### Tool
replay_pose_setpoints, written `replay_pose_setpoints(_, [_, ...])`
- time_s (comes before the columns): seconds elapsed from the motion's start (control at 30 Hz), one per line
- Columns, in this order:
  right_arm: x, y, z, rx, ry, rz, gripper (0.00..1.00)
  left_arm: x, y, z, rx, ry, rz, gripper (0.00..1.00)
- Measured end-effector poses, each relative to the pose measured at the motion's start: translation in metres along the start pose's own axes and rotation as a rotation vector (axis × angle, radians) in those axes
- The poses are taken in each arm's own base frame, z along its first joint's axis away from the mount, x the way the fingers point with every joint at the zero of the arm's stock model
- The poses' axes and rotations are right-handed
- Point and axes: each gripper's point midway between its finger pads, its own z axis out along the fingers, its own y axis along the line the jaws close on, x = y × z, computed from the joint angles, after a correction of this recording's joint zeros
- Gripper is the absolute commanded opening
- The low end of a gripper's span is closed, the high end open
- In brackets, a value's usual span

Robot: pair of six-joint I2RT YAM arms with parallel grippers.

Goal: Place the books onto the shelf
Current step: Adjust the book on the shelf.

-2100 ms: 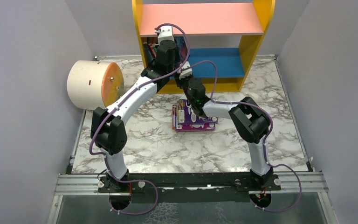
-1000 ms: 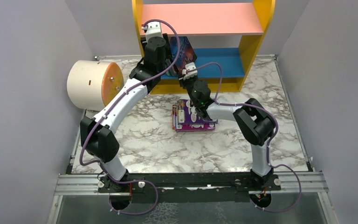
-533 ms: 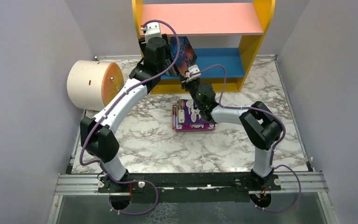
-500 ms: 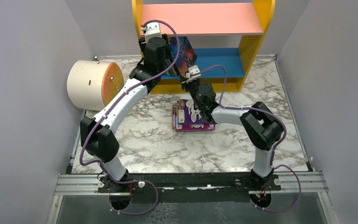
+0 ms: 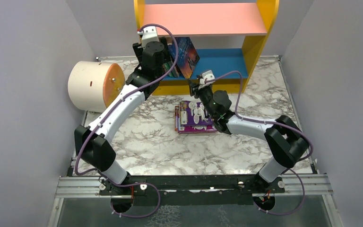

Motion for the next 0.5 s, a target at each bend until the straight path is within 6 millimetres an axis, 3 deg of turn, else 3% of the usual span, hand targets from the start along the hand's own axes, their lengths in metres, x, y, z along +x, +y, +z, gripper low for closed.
replay_pose_setpoints(0.1, [-0.013, -0.009, -0.003, 0.036, 0.008, 0.025, 0.47, 0.001, 0.011, -0.010, -0.016, -0.001, 0.002, 0.76])
replay_pose_setpoints(0.33, [-0.033, -0.035, 0.016, 0.147, 0.077, 0.063, 0.49, -0.010, 0.032, -0.037, -0.018, -0.030, -0.023, 0.77])
replay_pose_setpoints(0.5, [-0.020, -0.077, 0.035, 0.236, 0.138, 0.084, 0.50, -0.014, 0.046, -0.056, -0.013, -0.054, -0.065, 0.81])
